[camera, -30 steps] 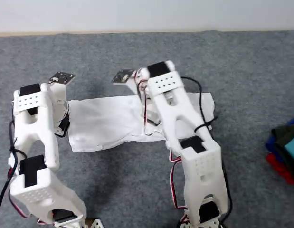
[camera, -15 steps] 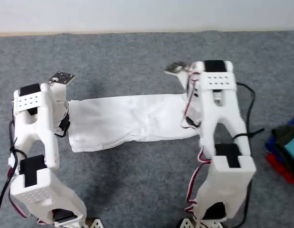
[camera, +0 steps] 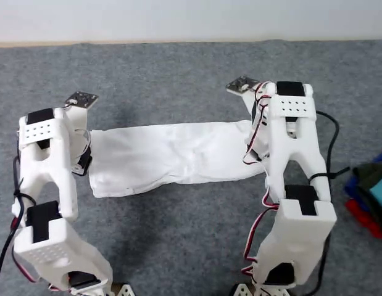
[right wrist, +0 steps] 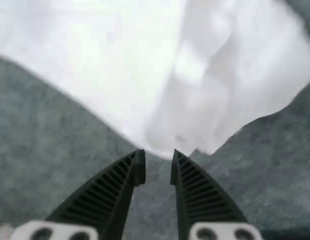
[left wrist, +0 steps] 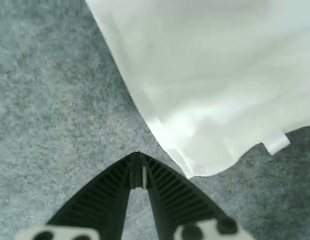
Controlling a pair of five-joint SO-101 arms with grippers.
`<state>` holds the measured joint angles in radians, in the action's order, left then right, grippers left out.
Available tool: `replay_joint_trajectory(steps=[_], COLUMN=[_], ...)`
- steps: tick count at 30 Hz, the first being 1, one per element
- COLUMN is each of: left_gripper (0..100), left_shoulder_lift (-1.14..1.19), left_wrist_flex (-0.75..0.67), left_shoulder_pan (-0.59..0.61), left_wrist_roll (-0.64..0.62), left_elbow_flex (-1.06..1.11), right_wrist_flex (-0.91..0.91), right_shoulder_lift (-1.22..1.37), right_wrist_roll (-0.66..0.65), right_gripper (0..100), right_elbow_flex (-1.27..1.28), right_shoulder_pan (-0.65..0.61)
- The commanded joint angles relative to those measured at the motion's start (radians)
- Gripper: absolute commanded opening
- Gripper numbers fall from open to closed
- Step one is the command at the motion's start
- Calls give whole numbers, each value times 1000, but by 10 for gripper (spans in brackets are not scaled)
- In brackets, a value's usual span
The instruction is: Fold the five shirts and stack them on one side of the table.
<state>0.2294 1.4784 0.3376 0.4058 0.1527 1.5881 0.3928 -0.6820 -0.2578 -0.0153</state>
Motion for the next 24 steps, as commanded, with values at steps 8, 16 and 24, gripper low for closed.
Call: replay_joint_trajectory(steps=[8, 16, 24], left_gripper=[3, 3, 3], left_shoulder_lift=[-68, -68, -68], left_wrist_flex=[-17, -17, -17], left_shoulder_pan=[-43, -43, -44], left_wrist_roll=[0, 0, 0], left_elbow_flex=[-7, -7, -7], right_wrist_flex=[-147, -84, 33], right_shoulder_lift=[70, 222, 223], right_wrist_roll=[2, 2, 2], right_gripper=[111, 106, 76], right_elbow_flex=[-6, -8, -57], right_shoulder_pan=[50, 77, 97])
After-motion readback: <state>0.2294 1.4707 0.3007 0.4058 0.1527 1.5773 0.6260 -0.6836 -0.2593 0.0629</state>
